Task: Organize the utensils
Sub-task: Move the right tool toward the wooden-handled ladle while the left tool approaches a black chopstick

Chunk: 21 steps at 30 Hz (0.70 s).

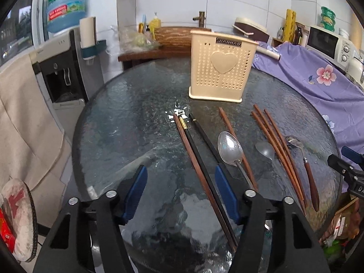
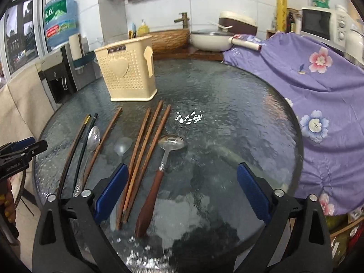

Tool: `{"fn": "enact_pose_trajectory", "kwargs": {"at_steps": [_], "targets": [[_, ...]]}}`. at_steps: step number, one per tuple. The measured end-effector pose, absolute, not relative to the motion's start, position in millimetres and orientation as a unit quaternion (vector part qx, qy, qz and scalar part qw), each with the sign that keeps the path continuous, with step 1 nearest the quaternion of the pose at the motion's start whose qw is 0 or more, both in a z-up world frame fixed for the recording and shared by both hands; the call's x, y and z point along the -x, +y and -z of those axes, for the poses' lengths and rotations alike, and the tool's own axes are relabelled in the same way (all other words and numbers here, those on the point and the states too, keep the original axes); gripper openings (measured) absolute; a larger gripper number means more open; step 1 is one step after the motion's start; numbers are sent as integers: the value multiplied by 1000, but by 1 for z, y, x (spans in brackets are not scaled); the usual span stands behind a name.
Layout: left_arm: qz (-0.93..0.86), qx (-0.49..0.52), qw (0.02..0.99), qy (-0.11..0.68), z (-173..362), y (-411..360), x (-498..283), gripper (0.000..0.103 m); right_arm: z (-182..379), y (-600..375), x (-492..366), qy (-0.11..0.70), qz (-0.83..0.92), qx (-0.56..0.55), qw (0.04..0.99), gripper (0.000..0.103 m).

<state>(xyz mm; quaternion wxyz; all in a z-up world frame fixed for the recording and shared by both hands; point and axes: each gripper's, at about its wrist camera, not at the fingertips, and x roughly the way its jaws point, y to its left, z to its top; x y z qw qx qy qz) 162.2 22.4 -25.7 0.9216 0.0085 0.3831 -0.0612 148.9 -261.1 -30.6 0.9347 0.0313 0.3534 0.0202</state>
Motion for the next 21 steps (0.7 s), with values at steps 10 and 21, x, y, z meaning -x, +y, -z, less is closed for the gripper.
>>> {"fn": "enact_pose_trajectory", "kwargs": {"at_steps": [10,21], "targets": [[71,0,898,435,39,28,-208,46,47,-246,-203,414,-23,0,910,81],[85,14,878,471,52,25,-243,39,55,-245,-222,443,-26,0,896,77]]}}
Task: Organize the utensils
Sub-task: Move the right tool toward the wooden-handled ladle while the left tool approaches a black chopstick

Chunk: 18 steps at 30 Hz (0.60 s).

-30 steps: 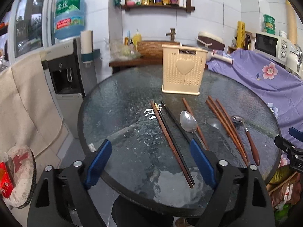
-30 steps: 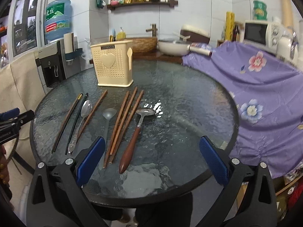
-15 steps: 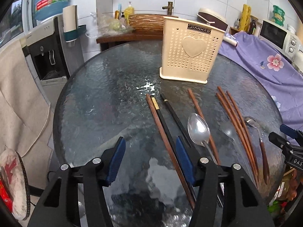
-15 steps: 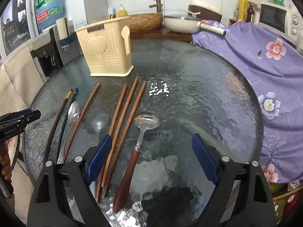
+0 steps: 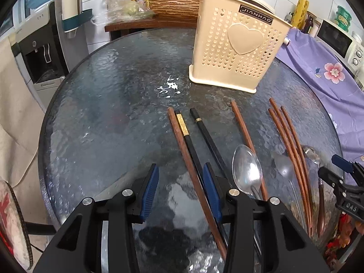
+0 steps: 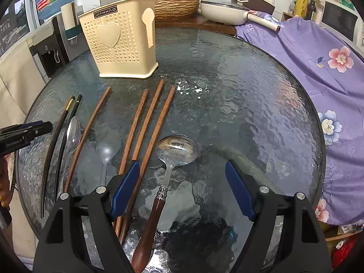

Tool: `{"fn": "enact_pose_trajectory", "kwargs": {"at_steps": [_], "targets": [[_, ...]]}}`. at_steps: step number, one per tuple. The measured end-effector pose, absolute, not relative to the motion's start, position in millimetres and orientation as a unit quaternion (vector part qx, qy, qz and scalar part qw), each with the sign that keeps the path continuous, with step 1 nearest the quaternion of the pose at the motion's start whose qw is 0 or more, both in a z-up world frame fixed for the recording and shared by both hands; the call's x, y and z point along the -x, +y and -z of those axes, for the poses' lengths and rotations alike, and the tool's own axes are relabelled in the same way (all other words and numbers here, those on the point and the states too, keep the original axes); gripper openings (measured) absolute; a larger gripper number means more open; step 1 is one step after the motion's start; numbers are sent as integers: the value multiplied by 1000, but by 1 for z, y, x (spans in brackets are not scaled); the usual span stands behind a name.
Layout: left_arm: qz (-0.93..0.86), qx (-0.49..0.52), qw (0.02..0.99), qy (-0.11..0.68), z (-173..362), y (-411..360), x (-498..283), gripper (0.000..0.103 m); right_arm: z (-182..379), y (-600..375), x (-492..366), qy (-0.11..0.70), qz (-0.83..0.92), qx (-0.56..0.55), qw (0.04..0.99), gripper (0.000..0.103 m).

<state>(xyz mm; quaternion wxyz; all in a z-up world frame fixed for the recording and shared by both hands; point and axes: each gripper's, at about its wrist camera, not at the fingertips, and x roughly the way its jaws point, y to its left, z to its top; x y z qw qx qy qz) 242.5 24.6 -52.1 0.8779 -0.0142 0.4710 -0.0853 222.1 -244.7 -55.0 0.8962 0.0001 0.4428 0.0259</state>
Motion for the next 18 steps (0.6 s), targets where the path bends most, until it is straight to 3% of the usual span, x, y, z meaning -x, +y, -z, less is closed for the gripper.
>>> {"fn": "enact_pose_trajectory", "kwargs": {"at_steps": [18], "targets": [[86,9,873,480,64,24,-260,36,64,-240,-231,452,-18,16,892,77]]}}
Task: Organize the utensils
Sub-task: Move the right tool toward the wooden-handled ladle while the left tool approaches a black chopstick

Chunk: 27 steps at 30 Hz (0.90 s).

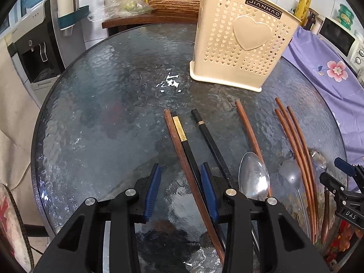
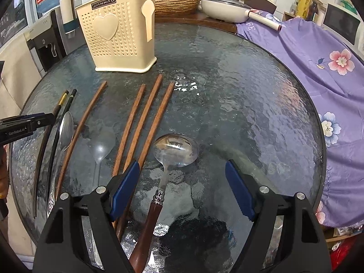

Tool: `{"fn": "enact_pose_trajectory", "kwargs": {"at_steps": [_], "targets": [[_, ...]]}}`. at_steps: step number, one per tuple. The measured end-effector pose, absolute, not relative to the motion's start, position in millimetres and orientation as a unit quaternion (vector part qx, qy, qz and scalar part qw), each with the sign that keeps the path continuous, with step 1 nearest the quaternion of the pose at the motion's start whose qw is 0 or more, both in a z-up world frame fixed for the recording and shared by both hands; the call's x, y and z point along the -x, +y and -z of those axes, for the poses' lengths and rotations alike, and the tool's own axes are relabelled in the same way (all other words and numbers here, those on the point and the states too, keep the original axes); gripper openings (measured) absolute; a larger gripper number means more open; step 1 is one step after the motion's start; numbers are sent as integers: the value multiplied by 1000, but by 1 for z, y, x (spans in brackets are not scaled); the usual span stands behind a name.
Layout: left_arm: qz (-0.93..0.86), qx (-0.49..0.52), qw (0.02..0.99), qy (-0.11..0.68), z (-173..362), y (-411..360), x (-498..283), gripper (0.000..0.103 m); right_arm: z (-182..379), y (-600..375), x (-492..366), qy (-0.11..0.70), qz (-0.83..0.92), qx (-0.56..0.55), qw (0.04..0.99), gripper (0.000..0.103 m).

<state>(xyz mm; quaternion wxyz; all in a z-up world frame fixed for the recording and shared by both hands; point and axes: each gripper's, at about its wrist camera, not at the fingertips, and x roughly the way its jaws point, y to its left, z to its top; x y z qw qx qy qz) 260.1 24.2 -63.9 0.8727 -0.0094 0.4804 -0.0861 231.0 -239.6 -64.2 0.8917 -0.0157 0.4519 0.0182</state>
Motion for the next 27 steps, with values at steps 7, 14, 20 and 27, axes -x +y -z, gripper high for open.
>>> {"fn": "enact_pose_trajectory", "kwargs": {"at_steps": [7,14,20,27], "targets": [[83,8,874,479,62,27,-259,36,66,-241,-232,454,-16,14,891,77],[83,1,875,477,65,23,-262,36,71,-242,-232,457,-17,13,889,77],[83,13,874,478,65,31,-263,36,71,-243,-233,456,-16,10,890,77],[82,22,876,476,64,41,-262,36,72,-244,-234,455,-17,9,890,77]]}}
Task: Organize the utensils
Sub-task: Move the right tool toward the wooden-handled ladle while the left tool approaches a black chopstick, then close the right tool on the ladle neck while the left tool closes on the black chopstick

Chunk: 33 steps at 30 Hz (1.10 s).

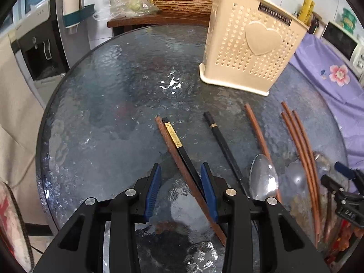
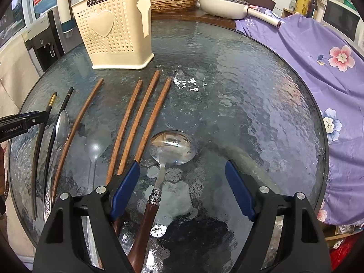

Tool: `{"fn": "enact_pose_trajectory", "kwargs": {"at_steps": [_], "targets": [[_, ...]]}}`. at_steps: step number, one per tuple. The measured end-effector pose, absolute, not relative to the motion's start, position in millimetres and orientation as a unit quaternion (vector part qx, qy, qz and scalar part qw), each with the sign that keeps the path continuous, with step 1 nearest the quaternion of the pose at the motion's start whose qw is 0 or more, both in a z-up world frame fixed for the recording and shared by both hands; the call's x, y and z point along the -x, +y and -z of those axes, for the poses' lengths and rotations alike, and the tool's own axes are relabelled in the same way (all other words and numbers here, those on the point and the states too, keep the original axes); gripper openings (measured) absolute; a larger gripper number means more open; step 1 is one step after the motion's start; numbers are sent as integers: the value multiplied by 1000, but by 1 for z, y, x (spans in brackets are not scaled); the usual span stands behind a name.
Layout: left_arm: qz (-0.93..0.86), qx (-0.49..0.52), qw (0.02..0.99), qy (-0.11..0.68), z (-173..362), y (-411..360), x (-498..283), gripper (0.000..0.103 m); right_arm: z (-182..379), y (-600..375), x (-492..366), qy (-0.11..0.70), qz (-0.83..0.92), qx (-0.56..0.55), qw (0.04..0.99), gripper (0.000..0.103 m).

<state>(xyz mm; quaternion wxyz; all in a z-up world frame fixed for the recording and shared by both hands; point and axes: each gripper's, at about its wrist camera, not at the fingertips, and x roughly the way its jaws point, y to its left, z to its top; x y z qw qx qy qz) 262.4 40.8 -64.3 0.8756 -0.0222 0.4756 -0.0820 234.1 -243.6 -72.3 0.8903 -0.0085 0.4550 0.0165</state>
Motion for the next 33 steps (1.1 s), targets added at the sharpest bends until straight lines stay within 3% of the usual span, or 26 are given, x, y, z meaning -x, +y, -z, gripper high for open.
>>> {"fn": "enact_pose_trajectory", "kwargs": {"at_steps": [11,33], "targets": [[123,-18,889,441,45,1,-245,36,72,-240,-234,456,-21,13,889,77],[107,-17,879,465,58,-10,-275,36,79,-246,-254,477,-17,-3,879,70]]}}
